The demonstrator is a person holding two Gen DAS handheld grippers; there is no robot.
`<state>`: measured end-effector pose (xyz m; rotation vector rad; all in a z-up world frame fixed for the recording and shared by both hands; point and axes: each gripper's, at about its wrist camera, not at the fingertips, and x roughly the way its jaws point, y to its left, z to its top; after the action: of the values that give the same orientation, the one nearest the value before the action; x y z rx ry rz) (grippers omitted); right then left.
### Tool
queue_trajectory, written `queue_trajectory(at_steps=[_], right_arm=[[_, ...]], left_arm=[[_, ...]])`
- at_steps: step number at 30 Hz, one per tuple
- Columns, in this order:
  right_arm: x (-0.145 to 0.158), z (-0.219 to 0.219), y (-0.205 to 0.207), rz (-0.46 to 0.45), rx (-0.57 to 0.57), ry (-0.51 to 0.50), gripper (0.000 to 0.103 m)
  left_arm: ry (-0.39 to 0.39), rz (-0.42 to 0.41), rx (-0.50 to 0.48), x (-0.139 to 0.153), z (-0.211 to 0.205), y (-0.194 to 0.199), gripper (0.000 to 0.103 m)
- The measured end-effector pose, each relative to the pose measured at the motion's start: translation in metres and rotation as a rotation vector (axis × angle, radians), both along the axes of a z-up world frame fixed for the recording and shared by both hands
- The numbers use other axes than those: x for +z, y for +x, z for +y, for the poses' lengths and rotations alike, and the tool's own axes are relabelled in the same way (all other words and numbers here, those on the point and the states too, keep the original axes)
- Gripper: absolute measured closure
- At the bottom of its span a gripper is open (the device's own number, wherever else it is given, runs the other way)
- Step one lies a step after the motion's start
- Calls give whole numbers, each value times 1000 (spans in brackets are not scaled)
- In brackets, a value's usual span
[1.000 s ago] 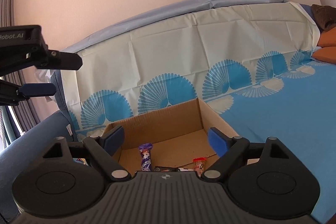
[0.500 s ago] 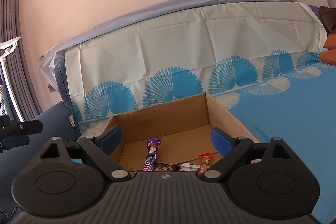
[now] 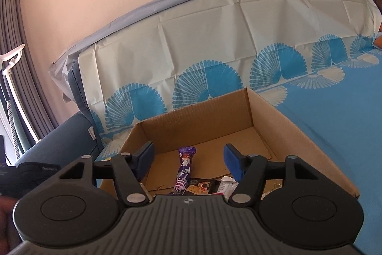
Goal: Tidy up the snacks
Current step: 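Move both tools back to the red packet and yellow-gold bar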
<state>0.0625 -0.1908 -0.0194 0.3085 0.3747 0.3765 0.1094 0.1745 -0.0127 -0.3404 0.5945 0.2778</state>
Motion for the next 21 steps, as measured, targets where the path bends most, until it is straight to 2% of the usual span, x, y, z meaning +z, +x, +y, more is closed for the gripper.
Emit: queue_trajectory(at_steps=[2,4,7,10,12,14,15,16,17,19,21], right_arm=[[-1,1,2,0,12,3,36],[-1,2,3,-2,20,1,36],[-2,5,7,3,34,-8,36],[-4,8,10,9,42,-23,35],[-4,8,10,5,39,-29,33],[-4,10,12,9,35,-37,30],[-4,12,13,12,34,-43,29],[-5,14,13,14,36,-52,29],[-5,16,13,15,39,-62,28],[-5,20,13,12,42,-85,27],[-5,24,13,10,44,-103,27]], left_arm=[[2,17,14,-10,5,26,50],[27,48,55,-22,9,52,33],[71,82,110,-38,14,82,31],[66,114,124,-51,20,104,31],[93,147,135,-58,22,115,38],[104,165,134,-62,25,116,67],[103,164,125,-63,26,113,76],[105,156,112,-63,28,108,90],[107,149,97,-62,30,102,94],[110,149,83,-59,34,87,95],[81,144,87,-54,40,65,95]])
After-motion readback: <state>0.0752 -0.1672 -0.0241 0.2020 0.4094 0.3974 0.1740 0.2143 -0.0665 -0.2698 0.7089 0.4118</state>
